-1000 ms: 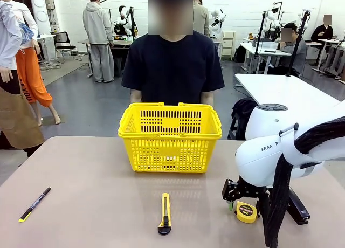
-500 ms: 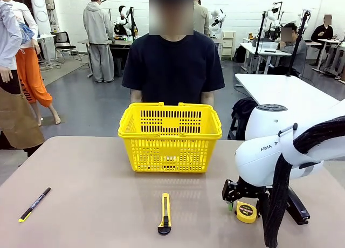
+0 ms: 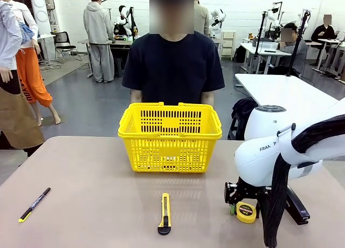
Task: Place the items the person wants into the basket.
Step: Pick up the item the person points to and place it in the Market Basket.
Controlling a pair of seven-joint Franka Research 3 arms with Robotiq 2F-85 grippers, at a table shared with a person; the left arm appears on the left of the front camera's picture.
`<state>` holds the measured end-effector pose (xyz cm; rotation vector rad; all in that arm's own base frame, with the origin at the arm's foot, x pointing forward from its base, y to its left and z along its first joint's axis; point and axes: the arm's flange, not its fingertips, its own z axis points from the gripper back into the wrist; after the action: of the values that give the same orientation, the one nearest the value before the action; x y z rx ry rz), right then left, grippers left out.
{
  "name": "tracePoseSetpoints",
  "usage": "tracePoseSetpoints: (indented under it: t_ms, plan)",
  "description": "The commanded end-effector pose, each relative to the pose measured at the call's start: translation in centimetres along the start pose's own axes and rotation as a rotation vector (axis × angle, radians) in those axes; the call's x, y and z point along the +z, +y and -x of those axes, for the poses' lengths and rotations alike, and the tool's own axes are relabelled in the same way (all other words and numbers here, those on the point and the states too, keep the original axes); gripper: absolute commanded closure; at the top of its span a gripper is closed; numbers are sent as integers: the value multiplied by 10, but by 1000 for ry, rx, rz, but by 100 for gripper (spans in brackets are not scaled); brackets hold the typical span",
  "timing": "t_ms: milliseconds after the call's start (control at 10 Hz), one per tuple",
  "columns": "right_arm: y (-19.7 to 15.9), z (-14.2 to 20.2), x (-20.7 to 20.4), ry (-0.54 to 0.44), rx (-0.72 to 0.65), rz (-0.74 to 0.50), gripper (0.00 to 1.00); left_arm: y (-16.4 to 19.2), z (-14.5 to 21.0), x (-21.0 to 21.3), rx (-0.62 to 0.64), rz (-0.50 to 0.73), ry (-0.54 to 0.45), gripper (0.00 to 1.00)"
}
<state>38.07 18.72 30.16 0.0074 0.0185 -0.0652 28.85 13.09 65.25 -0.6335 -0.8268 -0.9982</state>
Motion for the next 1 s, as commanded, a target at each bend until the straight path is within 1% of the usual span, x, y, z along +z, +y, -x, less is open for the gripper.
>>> tracePoseSetpoints:
  t_ms: [0,100,300,400,500,600,700,900]
  plan:
    - [2,-6,-2,-4,29,13,85,0,1,1,-22,7,-19,0]
    - [2,-6,-2,-3,29,12,100,0,1,1,-22,7,-19,0]
    - [2,-6,-3,-4,29,10,100,0,1,1,-22,7,-19,0]
    - [2,-6,-3,-7,28,10,88,0,1,1,-22,7,-19,0]
    - [1,-5,-1,-11,25,2,88,0,1,1,-22,7,-19,0]
    - [0,3,11,4,6,-20,91,0,1,1,-22,7,-19,0]
    - [-1,16,32,-5,10,-5,91,0,1,1,-22,7,-19,0]
    - [-1,44,94,16,73,-8,91,0,1,1,-22,7,-19,0]
